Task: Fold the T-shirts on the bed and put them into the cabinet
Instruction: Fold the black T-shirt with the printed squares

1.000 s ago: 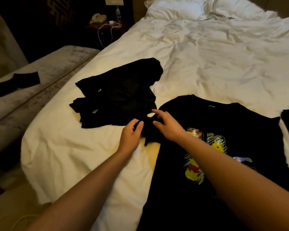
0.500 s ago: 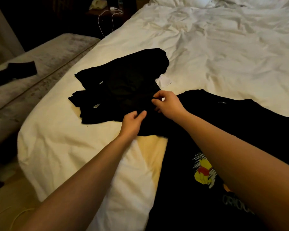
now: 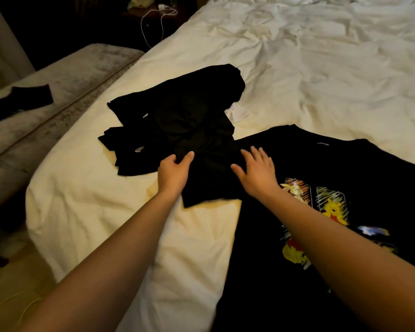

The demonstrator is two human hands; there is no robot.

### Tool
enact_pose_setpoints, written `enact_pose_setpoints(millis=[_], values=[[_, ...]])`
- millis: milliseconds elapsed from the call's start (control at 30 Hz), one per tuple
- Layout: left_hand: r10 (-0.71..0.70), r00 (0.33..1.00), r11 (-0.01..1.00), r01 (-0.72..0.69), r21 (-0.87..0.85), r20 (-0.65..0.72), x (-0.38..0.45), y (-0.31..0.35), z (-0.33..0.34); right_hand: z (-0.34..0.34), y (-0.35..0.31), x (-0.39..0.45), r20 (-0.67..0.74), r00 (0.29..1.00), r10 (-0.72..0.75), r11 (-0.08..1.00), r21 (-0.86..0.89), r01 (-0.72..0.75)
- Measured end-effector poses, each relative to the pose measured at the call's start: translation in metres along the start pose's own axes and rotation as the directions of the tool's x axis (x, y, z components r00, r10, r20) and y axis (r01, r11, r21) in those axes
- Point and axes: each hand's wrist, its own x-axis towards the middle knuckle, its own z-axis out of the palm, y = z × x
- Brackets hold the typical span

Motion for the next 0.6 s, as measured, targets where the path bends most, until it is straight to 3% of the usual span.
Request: enact_pose_setpoints(millis=[67, 133, 267, 367, 500, 600], values=[[-0.089, 0.996, 0.979, 0.092, -0.183, 0.024, 0.006, 0.004, 0.004, 0.007, 0.0, -0.001, 0.084, 0.996, 0.0, 0.999, -0.045, 0.004], [-0.098, 0.995, 0.969, 0.088, -0.233, -0.032, 0.009, 0.007, 0.004, 0.01, -0.003, -0.002, 0.085, 0.996, 0.001, 0.998, -0.056, 0.004], [-0.044, 0.978, 0.99, 0.016, -0.137, -0.203, 0.018, 0.004, -0.005, 0.008, -0.005, 0.0, 0.043, 0.999, 0.031, 1.0, 0.005, -0.031], [-0.028, 0.988, 0.995, 0.013, -0.095, -0.155, 0.019, -0.002, -0.013, 0.01, -0.004, 0.0, 0.136, 0.99, 0.045, 0.992, -0.126, -0.028], [0.086, 0.983, 0.995, -0.092, -0.028, -0.161, 0.025, -0.002, -0.021, 0.011, -0.004, 0.006, 0.144, 0.989, 0.028, 0.984, -0.178, -0.002], [0.041, 0.989, 0.995, -0.052, -0.08, -0.139, 0.03, -0.002, -0.019, 0.009, -0.004, 0.009, 0.2, 0.979, 0.039, 0.984, -0.177, -0.004]])
